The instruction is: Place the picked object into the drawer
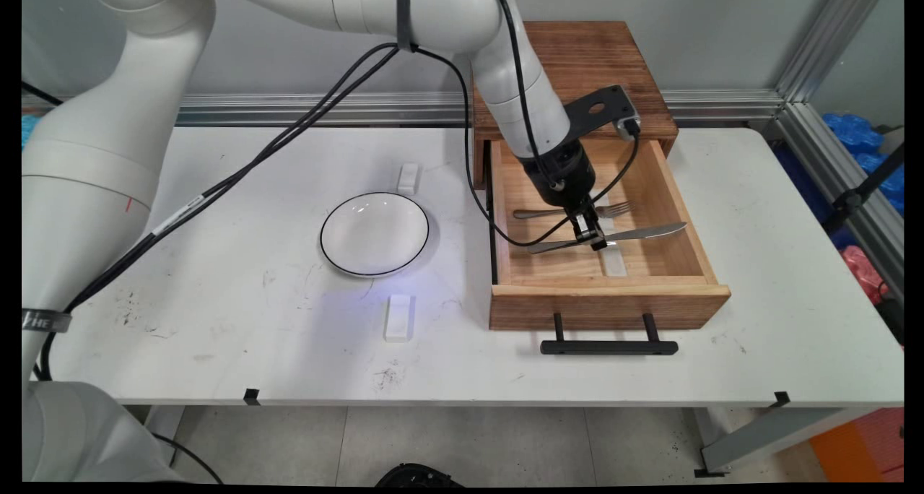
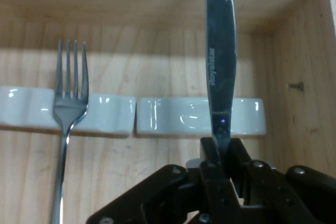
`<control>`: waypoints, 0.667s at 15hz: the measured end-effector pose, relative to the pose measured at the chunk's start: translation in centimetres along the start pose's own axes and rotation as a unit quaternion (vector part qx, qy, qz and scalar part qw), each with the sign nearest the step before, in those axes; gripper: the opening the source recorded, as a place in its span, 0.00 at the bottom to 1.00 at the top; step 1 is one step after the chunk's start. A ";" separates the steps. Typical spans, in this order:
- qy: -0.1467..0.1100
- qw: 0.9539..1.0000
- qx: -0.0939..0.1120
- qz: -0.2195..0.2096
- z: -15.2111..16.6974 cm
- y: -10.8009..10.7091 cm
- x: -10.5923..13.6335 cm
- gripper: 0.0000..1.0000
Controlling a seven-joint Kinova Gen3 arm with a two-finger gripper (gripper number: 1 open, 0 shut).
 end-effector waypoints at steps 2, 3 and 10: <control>-0.002 1.000 0.000 -0.001 -0.1 0.0 -0.1 0.00; -0.003 1.000 -0.001 -0.001 -0.1 0.1 -0.1 0.00; -0.010 1.000 -0.003 -0.003 -0.6 0.3 -0.7 0.00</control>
